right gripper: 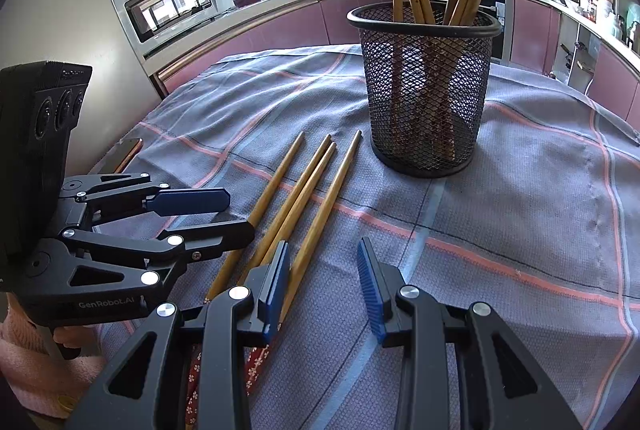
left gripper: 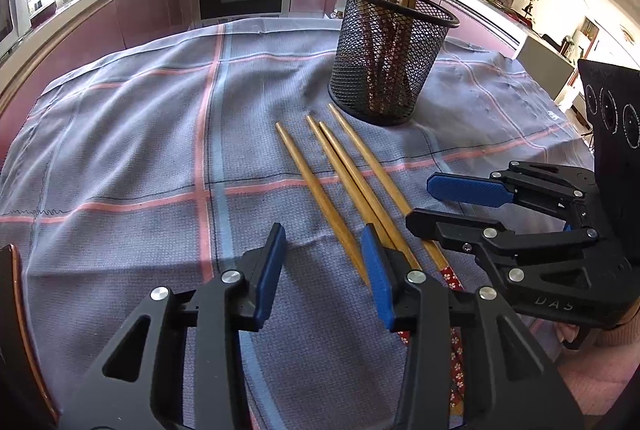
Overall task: Organize utensils
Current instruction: 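Close the right gripper on another chopstick while the left gripper grasps one too, then lift the right gripper's chopstick above the mesh cup while the left gripper carries its own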
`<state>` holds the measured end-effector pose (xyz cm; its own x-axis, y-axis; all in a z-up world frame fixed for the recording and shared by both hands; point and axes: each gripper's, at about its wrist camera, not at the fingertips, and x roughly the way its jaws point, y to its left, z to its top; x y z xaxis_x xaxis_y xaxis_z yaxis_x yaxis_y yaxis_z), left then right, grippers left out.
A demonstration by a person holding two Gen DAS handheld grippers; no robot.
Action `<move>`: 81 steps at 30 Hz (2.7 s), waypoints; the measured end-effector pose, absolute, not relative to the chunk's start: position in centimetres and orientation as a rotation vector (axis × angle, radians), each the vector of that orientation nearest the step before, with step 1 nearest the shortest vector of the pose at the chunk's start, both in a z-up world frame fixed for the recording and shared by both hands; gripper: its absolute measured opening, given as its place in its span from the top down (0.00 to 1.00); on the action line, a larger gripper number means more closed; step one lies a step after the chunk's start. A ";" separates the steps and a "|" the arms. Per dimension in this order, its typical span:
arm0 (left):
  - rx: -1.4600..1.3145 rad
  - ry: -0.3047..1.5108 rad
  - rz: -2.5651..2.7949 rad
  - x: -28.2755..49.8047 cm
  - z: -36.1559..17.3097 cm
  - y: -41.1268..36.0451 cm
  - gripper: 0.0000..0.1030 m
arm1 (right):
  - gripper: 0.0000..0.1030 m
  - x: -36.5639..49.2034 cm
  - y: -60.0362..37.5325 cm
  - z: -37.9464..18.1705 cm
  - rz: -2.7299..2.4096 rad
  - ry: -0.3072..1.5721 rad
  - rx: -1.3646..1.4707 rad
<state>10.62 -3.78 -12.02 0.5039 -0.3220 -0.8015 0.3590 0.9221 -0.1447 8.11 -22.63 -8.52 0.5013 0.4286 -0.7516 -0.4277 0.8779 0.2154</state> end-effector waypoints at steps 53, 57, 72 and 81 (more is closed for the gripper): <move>-0.026 0.946 -0.357 12.5 -11.0 -3.0 0.92 | 0.95 10.1 -22.7 -6.8 0.534 0.889 0.016; -0.031 0.924 -0.363 12.0 -10.1 -2.9 0.92 | 0.95 9.5 -23.2 -5.9 0.563 0.857 0.051; -0.072 0.824 -0.414 10.2 -6.0 -1.9 0.93 | 0.95 8.5 -25.2 -2.9 0.573 0.751 0.117; -0.108 0.737 -0.473 9.0 -2.3 -1.2 0.93 | 0.95 8.4 -26.4 -0.6 0.562 0.667 0.147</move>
<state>9.05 -1.21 -2.29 0.6409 -0.4514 -0.6209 0.3768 0.8897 -0.2579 8.36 -26.38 -0.62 0.6434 0.5376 -0.5450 -0.4458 0.8419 0.3040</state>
